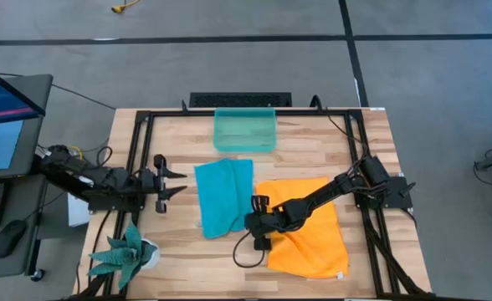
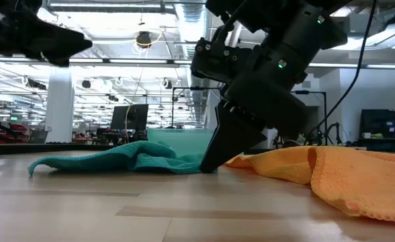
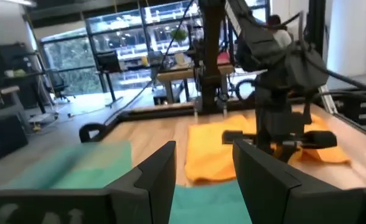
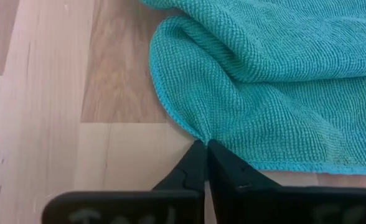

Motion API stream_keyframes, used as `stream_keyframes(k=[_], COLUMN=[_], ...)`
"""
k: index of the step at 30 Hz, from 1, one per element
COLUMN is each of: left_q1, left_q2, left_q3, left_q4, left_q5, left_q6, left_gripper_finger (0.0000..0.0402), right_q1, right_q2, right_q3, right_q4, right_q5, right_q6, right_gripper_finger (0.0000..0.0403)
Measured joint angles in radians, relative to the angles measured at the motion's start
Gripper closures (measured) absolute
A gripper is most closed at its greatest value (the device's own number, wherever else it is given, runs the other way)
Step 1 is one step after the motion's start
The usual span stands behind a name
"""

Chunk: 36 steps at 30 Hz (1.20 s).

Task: Roll microfiber towels into tight, uniform cylinder then place into a basket
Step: Roll the blue microfiber cloth

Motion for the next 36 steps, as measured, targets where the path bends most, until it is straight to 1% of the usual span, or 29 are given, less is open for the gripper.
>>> stream_keyframes(k=[3, 6, 11, 14, 18, 23, 28, 31, 36], left_q1=[0.0, 0.0, -0.001, -0.011, -0.052, -0.135, -0.231, -0.284, -0.343], left_q2=[0.083, 0.204, 0.439, 0.576, 0.751, 0.94, 1.095, 1.188, 1.334], left_q3=[0.045, 0.085, 0.175, 0.23, 0.314, 0.451, 0.582, 0.627, 0.682], left_q4=[0.034, 0.025, 0.023, -0.014, -0.112, -0.246, -0.378, -0.39, -0.392], left_q5=[-0.006, -0.014, -0.037, -0.038, -0.038, -0.038, -0.037, -0.037, -0.045], left_q6=[0.04, 0.063, 0.085, 0.037, -0.022, -0.12, -0.225, -0.296, -0.356], left_gripper_finger=[0.0251, 0.0251, 0.0251, 0.0251, 0.0251, 0.0251, 0.0251, 0.0251, 0.0251], right_q1=[-0.004, -0.006, -0.006, -0.006, -0.007, -0.014, -0.022, -0.027, -0.03], right_q2=[0.0, 0.0, 0.001, 0.001, 0.001, 0.001, 0.001, 0.001, 0.001], right_q3=[0.0, 0.0, 0.0, 0.0, 0.0, -0.001, -0.001, -0.001, -0.001], right_q4=[0.0, 0.002, 0.003, 0.003, 0.002, 0.0, 0.0, 0.0, 0.0], right_q5=[-0.003, -0.005, -0.004, -0.004, -0.005, -0.008, -0.008, -0.009, -0.007], right_q6=[0.006, 0.006, 0.007, 0.007, 0.007, 0.008, 0.008, 0.008, 0.008], right_gripper_finger=[0.0387, 0.0395, 0.0387, 0.0379, 0.0383, 0.0391, 0.0385, 0.0383, 0.0388])
